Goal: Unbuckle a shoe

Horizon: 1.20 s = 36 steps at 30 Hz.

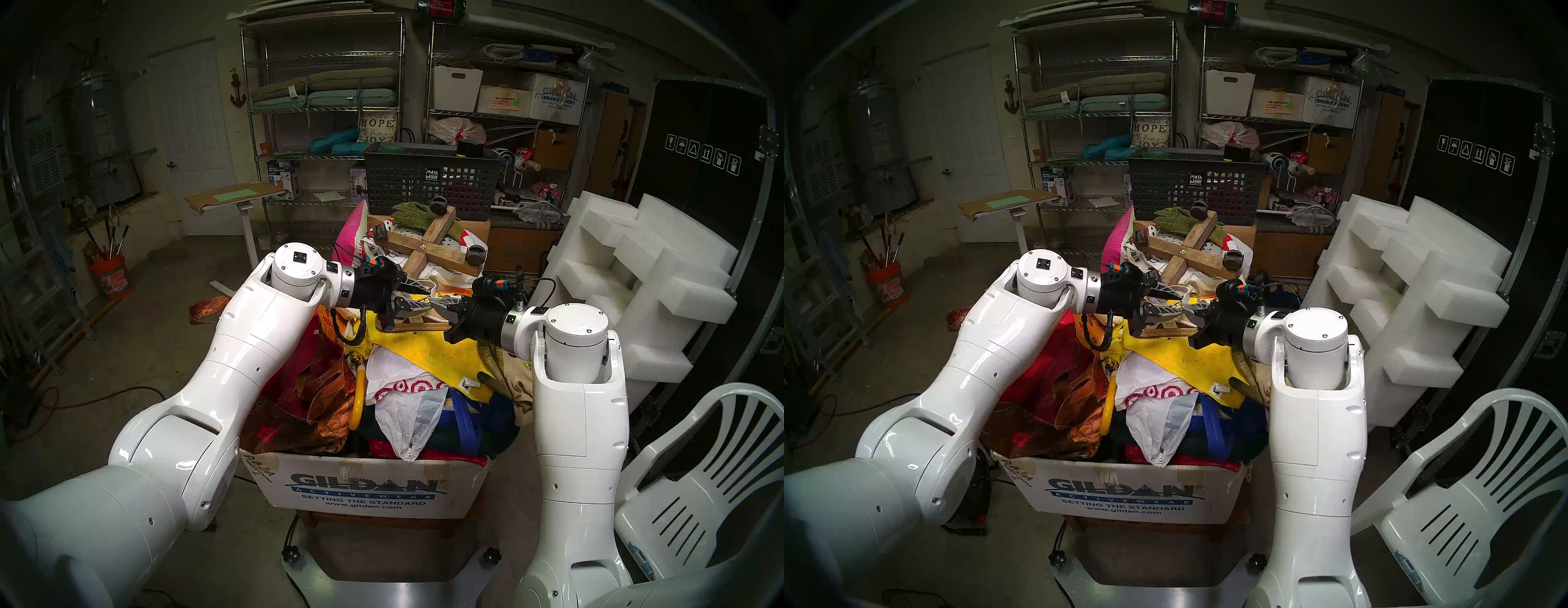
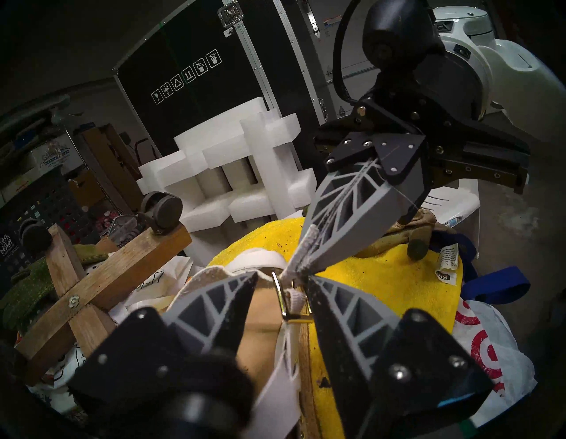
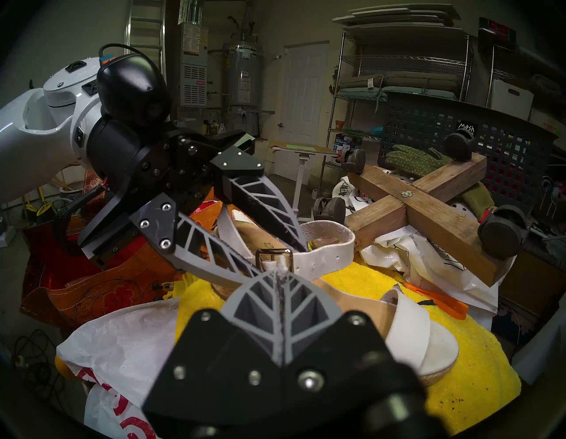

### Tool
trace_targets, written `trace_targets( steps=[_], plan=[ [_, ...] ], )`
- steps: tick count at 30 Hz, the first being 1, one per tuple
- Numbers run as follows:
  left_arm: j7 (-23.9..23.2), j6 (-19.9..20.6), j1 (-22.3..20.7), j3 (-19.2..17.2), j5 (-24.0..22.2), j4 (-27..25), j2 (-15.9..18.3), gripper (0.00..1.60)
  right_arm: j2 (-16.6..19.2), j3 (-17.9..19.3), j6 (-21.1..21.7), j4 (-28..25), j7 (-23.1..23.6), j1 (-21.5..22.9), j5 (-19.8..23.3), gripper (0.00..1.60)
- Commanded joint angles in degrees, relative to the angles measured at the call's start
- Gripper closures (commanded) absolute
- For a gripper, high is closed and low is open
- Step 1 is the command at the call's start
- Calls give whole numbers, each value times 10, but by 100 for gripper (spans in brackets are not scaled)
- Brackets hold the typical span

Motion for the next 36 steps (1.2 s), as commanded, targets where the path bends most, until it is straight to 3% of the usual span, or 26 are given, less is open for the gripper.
trace_targets(
  steps=[1,6,9,15,36],
  plan=[
    [0,6,-5,-5,-4,-15,-1,80,-2,-1,0,-12,2,7,3,160],
    [-1,7,-1,-7,-5,-22,2,76,-2,-1,0,-12,2,7,3,160],
    [-2,10,1,-8,-4,-27,6,62,-2,-1,0,-12,2,7,3,160],
    [0,20,9,-10,-2,-44,11,58,-2,-1,0,-12,2,7,3,160],
    [2,34,-1,10,13,-32,10,61,-2,-1,0,-12,2,7,3,160]
  ],
)
